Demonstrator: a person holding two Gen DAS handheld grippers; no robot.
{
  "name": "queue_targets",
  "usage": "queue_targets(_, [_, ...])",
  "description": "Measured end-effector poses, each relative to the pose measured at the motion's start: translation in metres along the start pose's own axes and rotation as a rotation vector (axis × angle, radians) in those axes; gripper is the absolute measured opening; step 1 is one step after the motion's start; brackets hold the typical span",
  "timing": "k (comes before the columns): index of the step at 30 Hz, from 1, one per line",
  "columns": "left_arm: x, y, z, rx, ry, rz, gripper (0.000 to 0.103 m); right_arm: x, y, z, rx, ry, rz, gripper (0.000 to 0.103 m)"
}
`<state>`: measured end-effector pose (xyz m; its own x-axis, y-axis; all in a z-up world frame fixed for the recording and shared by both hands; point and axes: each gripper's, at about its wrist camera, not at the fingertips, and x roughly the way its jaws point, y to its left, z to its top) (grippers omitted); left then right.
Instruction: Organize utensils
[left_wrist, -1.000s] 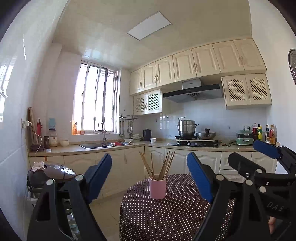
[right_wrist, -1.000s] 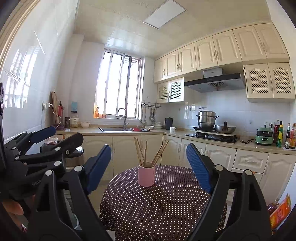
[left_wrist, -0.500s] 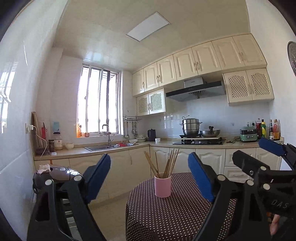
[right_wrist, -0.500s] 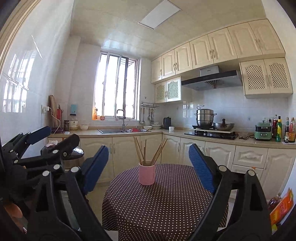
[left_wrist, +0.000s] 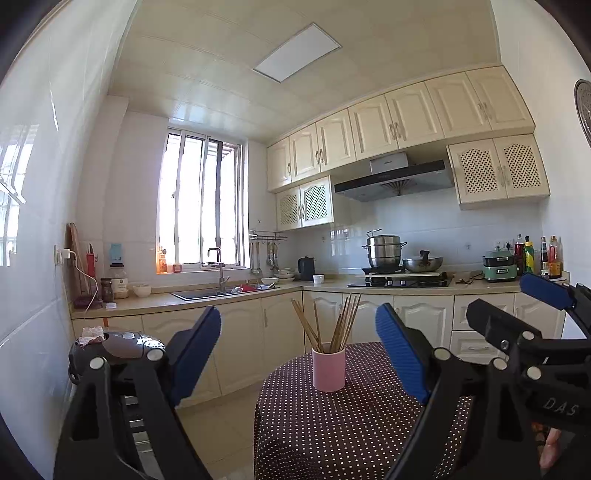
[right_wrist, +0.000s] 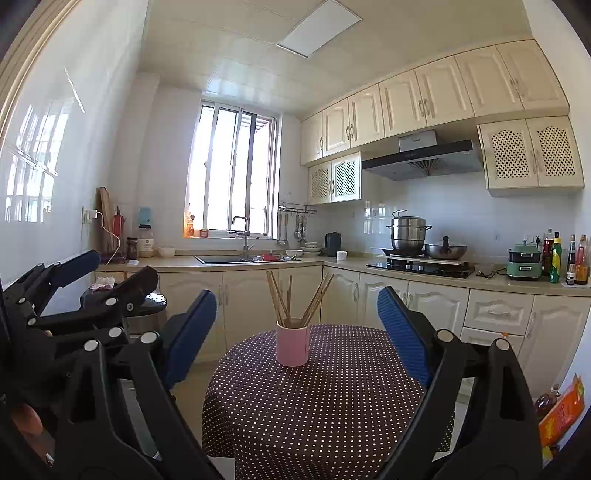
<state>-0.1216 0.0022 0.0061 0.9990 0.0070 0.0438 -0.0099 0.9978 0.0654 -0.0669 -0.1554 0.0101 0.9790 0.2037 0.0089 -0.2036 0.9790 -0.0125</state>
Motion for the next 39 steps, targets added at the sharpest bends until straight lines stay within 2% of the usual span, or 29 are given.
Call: queue_targets(39, [0.0024,0.0008,-0.0027,0.004,0.014,0.003,0.084,0.0012,0.0019,-0.0034,0.009,0.023,0.002,0.089])
